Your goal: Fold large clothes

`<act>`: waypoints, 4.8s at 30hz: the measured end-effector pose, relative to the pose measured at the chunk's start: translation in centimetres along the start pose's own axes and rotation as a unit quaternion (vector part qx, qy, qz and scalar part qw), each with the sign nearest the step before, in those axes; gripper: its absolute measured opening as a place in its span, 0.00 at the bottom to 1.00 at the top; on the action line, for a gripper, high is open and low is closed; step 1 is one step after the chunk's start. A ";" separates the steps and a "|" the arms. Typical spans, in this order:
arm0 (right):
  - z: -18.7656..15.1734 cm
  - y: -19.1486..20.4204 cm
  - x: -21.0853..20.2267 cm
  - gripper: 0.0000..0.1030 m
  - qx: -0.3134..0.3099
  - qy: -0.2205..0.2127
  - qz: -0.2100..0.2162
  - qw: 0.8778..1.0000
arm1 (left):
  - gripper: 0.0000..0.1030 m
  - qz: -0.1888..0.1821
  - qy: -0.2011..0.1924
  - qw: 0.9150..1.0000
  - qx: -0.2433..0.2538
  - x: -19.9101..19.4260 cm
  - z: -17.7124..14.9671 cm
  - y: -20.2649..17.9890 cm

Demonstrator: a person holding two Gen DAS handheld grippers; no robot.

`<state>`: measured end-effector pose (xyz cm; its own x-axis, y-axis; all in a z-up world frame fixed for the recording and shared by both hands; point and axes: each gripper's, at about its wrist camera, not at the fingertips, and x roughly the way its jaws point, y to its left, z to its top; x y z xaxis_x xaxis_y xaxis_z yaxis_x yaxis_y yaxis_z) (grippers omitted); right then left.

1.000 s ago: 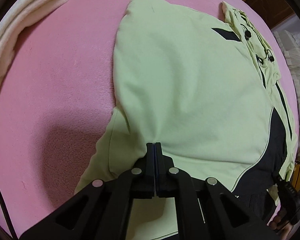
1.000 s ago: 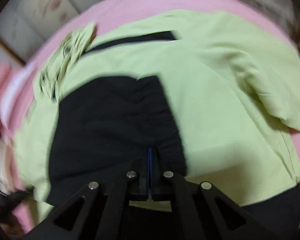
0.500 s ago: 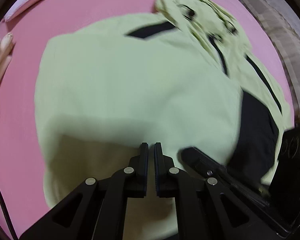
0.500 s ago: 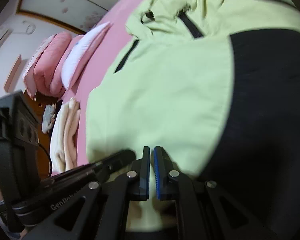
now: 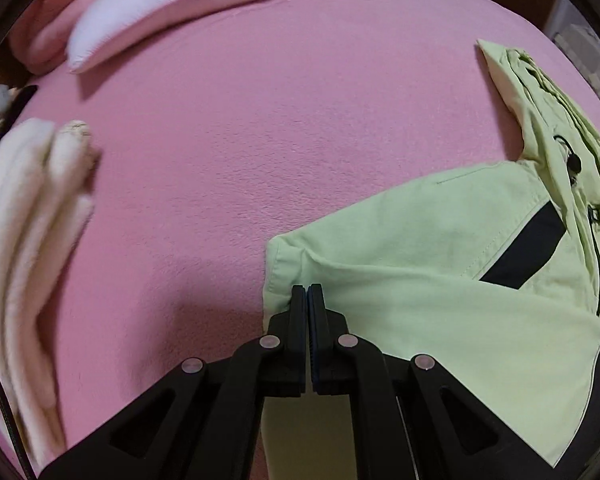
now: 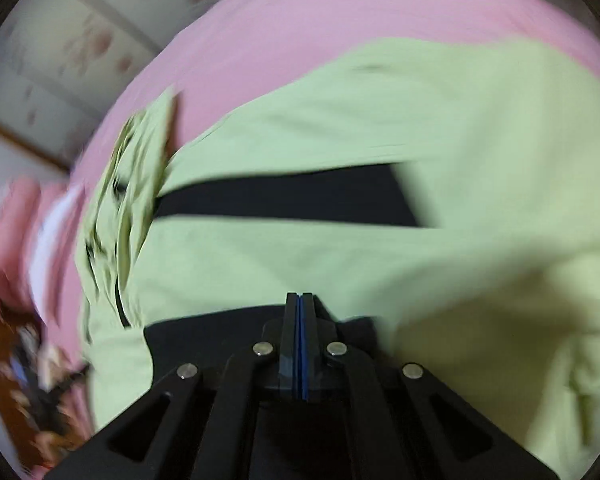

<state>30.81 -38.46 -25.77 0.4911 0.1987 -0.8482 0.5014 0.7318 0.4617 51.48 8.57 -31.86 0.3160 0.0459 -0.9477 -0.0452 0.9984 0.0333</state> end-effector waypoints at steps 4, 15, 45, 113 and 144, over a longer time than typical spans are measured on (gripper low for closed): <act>-0.5 -0.5 0.0 0.00 -0.006 -0.004 -0.016 1.000 | 0.01 0.010 -0.011 1.000 0.022 -0.2 -0.8 0.2; -3.0 5.2 -0.4 0.00 -0.093 -0.043 -0.148 0.984 | 0.02 0.027 -0.035 0.999 0.029 -1.8 -3.2 2.3; -27.9 13.3 -6.2 0.51 -0.088 0.059 -0.003 0.994 | 0.77 0.038 0.111 0.993 -0.021 -13.9 -29.5 1.5; 0.5 -30.6 -28.0 0.08 0.268 -0.310 -0.083 0.908 | 0.77 -0.020 0.068 0.985 0.155 -19.1 -22.0 -45.7; -14.0 12.8 -0.6 0.17 -0.253 -0.086 -0.138 0.954 | 0.77 -0.083 0.070 0.994 0.004 -14.6 -16.2 -5.3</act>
<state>26.97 -20.08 -23.01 0.5206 -0.1256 -0.8445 0.2427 0.9701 0.0053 31.74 2.13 -23.36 0.1831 -0.1242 -0.9752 0.0051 0.9921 -0.1254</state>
